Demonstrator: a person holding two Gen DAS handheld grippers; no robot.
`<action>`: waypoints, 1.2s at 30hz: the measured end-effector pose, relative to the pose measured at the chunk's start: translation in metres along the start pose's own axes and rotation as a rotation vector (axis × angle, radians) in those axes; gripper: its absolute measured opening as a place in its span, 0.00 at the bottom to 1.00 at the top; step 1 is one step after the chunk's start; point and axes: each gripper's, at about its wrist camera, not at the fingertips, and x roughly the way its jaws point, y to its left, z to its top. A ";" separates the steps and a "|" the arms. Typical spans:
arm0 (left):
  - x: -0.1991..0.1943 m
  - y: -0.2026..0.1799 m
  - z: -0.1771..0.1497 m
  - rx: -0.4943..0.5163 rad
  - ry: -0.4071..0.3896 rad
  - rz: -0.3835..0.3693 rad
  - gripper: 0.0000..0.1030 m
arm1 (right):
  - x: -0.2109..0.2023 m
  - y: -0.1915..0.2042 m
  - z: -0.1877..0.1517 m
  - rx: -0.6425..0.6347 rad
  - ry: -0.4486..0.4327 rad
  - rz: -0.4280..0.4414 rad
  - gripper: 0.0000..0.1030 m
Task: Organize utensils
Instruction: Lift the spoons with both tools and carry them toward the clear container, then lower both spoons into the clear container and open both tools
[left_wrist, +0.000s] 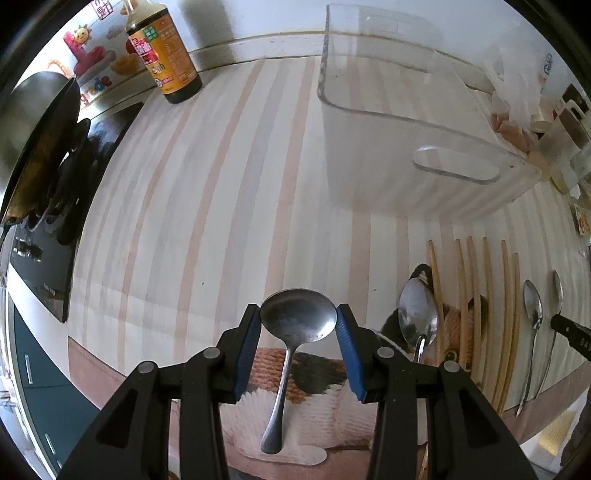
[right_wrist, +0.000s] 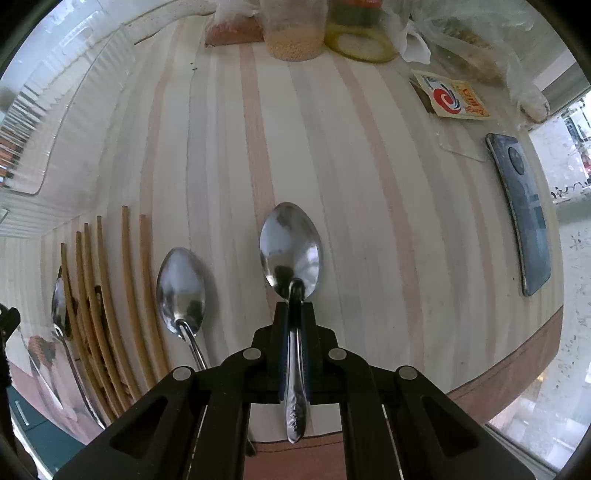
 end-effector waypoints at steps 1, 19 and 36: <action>-0.001 0.001 0.000 -0.007 0.001 -0.005 0.37 | 0.000 -0.002 0.000 0.002 -0.003 0.002 0.06; -0.107 0.025 0.026 -0.115 -0.147 -0.153 0.37 | -0.114 0.014 0.011 -0.020 -0.173 0.168 0.06; -0.113 -0.007 0.202 -0.178 -0.092 -0.399 0.37 | -0.159 0.125 0.137 -0.044 -0.218 0.445 0.06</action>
